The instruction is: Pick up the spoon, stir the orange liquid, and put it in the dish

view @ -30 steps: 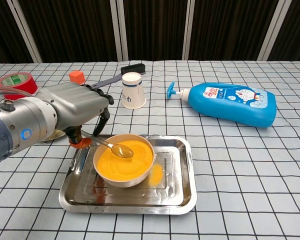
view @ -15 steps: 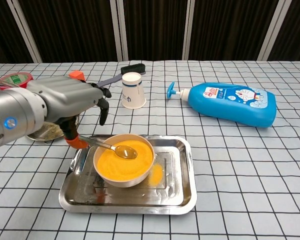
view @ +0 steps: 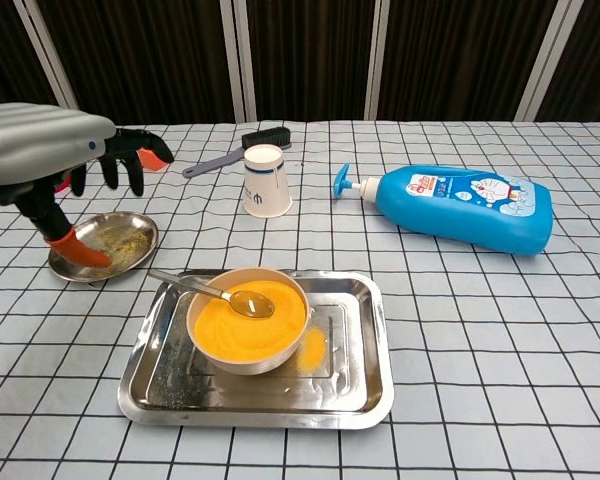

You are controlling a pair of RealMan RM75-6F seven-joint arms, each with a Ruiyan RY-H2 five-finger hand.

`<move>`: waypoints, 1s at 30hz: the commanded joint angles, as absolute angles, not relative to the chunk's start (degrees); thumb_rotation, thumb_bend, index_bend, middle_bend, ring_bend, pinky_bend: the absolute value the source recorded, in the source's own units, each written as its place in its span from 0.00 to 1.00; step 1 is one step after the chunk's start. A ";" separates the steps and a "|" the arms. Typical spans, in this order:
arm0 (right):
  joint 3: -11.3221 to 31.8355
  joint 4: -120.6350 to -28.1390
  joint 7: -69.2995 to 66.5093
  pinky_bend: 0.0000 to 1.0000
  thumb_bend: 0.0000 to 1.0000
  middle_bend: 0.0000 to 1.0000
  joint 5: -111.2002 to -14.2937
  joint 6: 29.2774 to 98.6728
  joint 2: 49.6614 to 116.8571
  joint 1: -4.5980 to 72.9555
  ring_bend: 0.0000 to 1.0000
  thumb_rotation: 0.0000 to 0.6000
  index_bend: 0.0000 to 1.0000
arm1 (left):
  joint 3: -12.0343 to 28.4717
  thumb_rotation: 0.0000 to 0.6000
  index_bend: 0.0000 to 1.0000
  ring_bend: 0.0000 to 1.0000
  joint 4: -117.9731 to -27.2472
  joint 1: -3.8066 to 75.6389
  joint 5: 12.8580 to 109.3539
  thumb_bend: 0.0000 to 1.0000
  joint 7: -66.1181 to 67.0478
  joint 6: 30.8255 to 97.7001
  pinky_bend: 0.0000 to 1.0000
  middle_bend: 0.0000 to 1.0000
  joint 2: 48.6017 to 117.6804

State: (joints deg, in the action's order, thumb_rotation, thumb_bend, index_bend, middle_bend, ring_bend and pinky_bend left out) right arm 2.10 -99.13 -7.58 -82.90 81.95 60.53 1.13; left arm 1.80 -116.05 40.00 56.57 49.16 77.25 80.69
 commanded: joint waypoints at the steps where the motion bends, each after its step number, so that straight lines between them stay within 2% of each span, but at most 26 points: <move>1: 2.14 -99.13 -7.64 0.00 0.31 0.00 -82.81 81.91 60.50 1.13 0.00 1.00 0.00 | 1.22 1.00 0.34 0.95 -114.74 39.59 56.29 0.18 45.41 73.18 0.97 0.97 79.89; 3: 2.13 -99.11 -7.72 0.00 0.31 0.00 -82.83 81.89 60.48 1.14 0.00 1.00 0.00 | 1.64 1.00 0.41 1.00 -115.35 40.67 53.50 0.19 47.41 71.67 1.00 1.00 80.33; 6: 2.12 -99.09 -7.86 0.00 0.31 0.00 -82.90 81.87 60.41 1.15 0.00 1.00 0.00 | 2.54 1.00 0.45 1.00 -116.20 43.02 47.29 0.21 52.38 70.26 1.00 1.00 81.46; 12: 2.10 -99.09 -8.24 0.00 0.31 0.00 -83.06 81.93 60.35 1.14 0.00 1.00 0.00 | 4.78 1.00 0.44 1.00 -116.53 47.44 37.28 0.32 59.78 71.42 1.00 1.00 85.11; 18: 2.11 -99.09 -8.52 0.00 0.31 0.00 -83.03 81.78 60.30 1.20 0.00 1.00 0.00 | 5.53 1.00 0.45 1.00 -114.95 49.70 34.85 0.42 62.00 72.93 1.00 1.00 87.85; 30: 2.09 -99.22 -8.50 0.00 0.31 0.00 -82.97 81.74 60.30 1.20 0.00 1.00 0.00 | 5.91 1.00 0.45 1.00 -112.66 51.78 32.51 0.47 62.65 74.03 1.00 1.00 89.42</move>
State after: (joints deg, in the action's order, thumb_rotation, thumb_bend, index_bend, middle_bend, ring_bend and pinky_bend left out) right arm 2.09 -99.22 -8.49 -82.97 81.73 60.30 1.20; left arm 5.92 -112.72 51.71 32.59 62.64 73.99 89.39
